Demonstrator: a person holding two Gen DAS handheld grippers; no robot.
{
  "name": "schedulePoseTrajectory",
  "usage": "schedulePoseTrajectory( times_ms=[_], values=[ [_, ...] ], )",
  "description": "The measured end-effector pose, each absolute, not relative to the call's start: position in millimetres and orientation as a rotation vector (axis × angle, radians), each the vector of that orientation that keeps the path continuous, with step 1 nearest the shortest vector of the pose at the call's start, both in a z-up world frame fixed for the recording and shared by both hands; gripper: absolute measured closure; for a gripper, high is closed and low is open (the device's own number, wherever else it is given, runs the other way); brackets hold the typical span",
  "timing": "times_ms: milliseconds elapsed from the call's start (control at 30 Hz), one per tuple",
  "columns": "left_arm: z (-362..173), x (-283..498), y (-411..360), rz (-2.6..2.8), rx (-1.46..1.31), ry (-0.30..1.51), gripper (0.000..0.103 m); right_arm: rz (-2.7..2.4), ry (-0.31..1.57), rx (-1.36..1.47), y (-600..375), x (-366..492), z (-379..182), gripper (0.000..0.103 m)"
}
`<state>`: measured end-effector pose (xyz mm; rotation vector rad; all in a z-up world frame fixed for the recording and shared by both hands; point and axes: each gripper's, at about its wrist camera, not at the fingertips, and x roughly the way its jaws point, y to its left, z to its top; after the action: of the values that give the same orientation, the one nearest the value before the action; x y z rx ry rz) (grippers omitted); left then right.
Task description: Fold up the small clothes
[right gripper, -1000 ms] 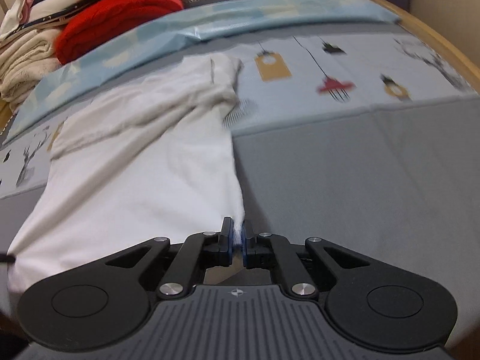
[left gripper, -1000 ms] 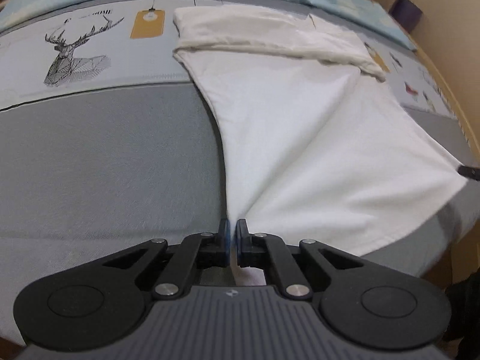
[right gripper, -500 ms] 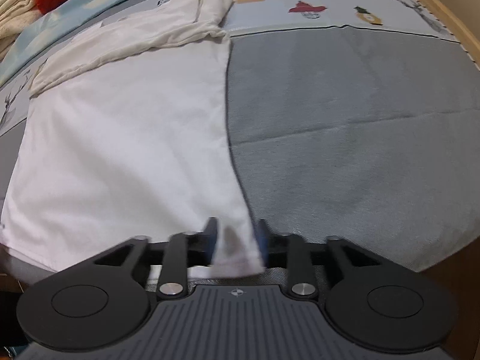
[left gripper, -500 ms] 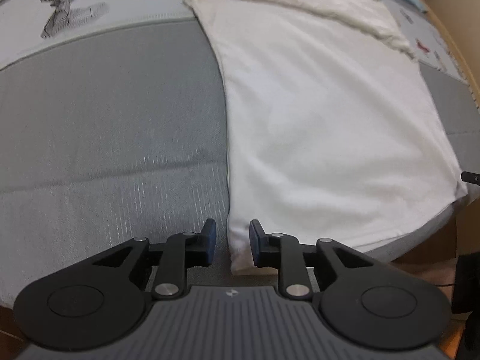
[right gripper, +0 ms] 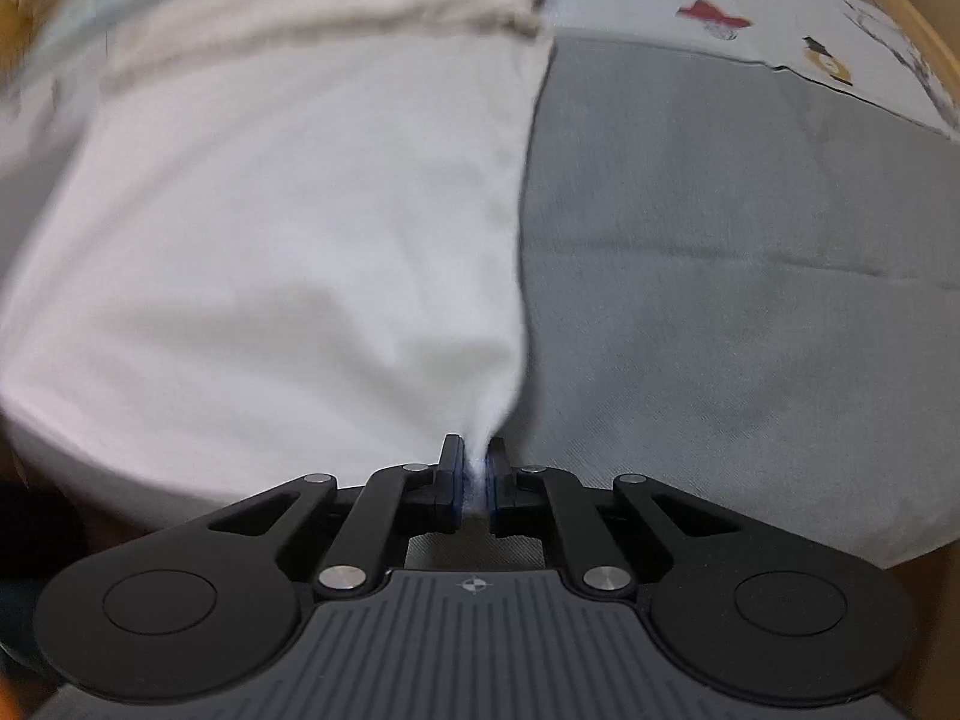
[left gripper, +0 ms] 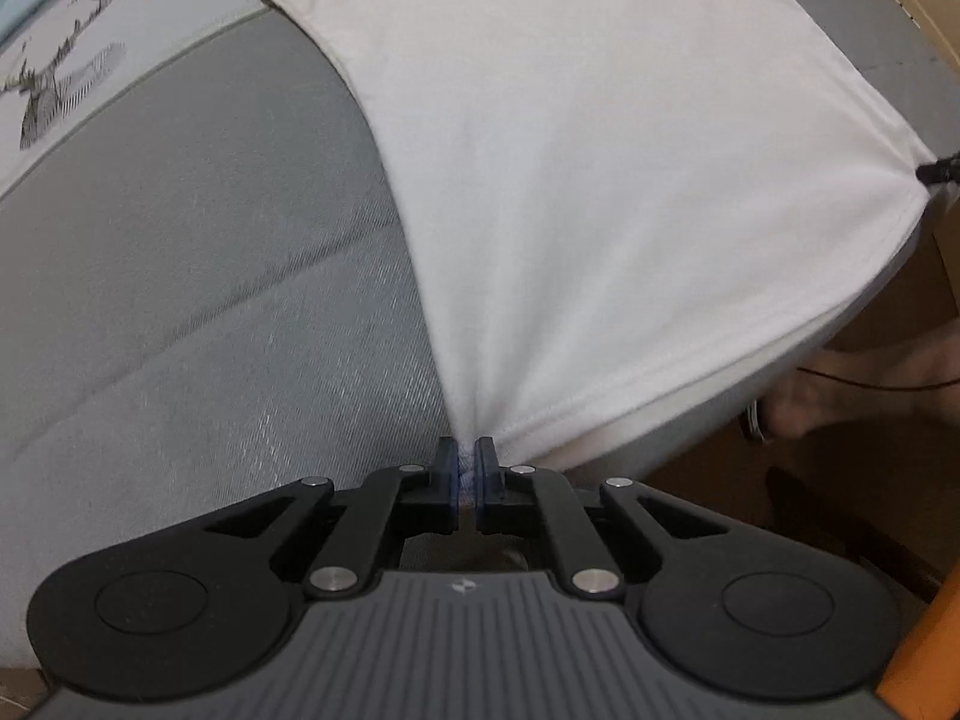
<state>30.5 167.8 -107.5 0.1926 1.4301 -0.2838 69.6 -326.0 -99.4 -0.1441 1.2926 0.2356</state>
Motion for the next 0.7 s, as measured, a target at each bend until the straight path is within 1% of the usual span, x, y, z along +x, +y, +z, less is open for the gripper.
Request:
schedulePoseTrajectory(
  times_ms=[100, 200, 233, 267, 300, 333, 400, 433, 533, 567, 600, 700],
  values=[
    [-98.2, 28.1, 166.9, -0.353, 0.183, 1.414, 0.097, 0.246, 1.349, -0.205, -325.7, 67.0, -110.5, 0.096],
    [-79.0, 32.9, 166.3, -0.378, 0.15, 1.342, 0.093, 0.189, 1.335, -0.186, -334.7, 72.4, -105.1, 0.095],
    [-71.3, 37.0, 167.2, -0.359, 0.137, 1.308, 0.093, 0.157, 1.307, -0.176, -336.7, 74.7, -100.3, 0.092],
    [-61.8, 42.3, 168.4, -0.337, 0.113, 1.263, 0.089, 0.119, 1.244, -0.161, -340.2, 78.5, -90.7, 0.089],
    [-52.4, 47.0, 169.6, -0.315, 0.086, 1.219, 0.083, 0.089, 1.165, -0.145, -343.4, 81.6, -80.3, 0.085],
    [-42.3, 52.4, 167.7, -0.29, 0.062, 1.171, 0.08, 0.065, 1.083, -0.123, -345.3, 84.4, -68.8, 0.08],
    [-23.6, 64.3, 164.2, -0.223, 0.037, 1.065, 0.065, 0.032, 0.936, -0.037, -349.6, 88.8, -51.1, 0.075],
    [-13.7, 71.7, 162.7, -0.195, 0.035, 1.018, 0.062, 0.028, 0.899, 0.018, -351.4, 92.7, -46.9, 0.074],
    [13.2, 85.7, 140.4, -0.117, 0.064, 0.837, 0.047, 0.033, 0.884, 0.12, -346.6, 110.3, -46.4, 0.074],
    [19.4, 92.3, 127.3, -0.107, 0.094, 0.779, 0.037, 0.039, 0.874, 0.135, -341.6, 115.8, -45.6, 0.074],
    [22.9, 101.8, 111.1, -0.113, 0.126, 0.742, 0.032, 0.044, 0.862, 0.14, -336.8, 121.6, -44.1, 0.074],
    [22.8, 146.3, 58.7, -0.161, 0.243, 0.688, 0.032, 0.058, 0.81, 0.14, -318.2, 135.2, -40.7, 0.074]
  ],
)
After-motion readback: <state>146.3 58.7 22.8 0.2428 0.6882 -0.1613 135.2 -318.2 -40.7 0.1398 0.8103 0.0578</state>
